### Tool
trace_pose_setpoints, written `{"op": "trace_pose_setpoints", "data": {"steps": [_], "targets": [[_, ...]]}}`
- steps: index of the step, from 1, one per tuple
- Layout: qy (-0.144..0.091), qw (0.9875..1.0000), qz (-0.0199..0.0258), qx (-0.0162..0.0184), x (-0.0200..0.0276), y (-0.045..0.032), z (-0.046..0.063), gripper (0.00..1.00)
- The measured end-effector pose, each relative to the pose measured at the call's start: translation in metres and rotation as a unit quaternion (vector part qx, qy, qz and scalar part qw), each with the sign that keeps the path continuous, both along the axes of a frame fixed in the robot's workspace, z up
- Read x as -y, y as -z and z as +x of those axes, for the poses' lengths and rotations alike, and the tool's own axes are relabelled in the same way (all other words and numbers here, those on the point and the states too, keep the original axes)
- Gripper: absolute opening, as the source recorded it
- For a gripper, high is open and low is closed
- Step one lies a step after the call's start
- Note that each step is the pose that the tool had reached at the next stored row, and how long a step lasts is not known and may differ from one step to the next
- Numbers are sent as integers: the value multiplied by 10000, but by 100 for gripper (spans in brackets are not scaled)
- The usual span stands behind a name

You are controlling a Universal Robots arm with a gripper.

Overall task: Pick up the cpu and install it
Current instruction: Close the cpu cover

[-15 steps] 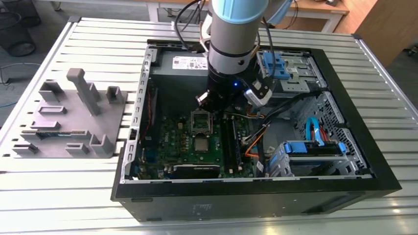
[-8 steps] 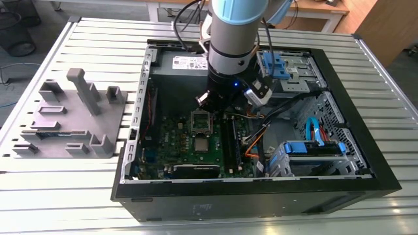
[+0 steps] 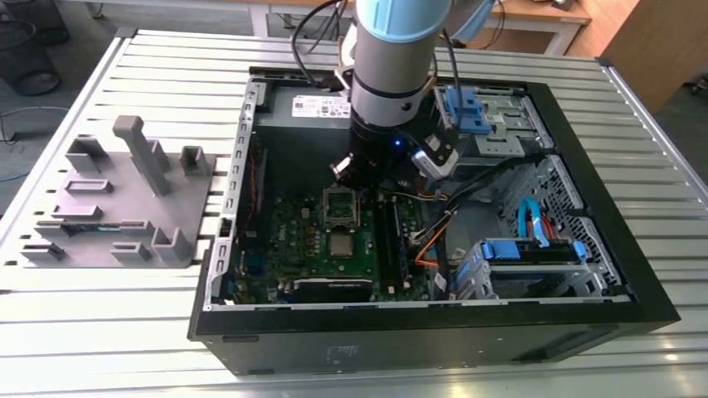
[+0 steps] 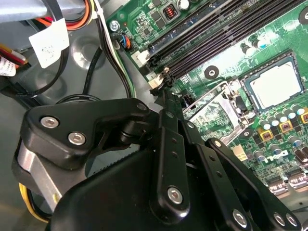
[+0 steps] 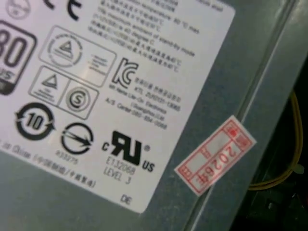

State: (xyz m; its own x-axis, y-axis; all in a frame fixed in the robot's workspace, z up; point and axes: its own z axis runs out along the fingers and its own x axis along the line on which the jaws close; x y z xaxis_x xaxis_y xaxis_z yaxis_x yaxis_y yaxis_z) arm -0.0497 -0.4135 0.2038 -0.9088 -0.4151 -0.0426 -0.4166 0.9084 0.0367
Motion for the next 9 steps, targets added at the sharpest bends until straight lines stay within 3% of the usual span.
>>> {"op": "trace_pose_setpoints", "data": {"steps": [9], "targets": [[-52, 10000, 3, 9, 10, -5, -25, 11]]}}
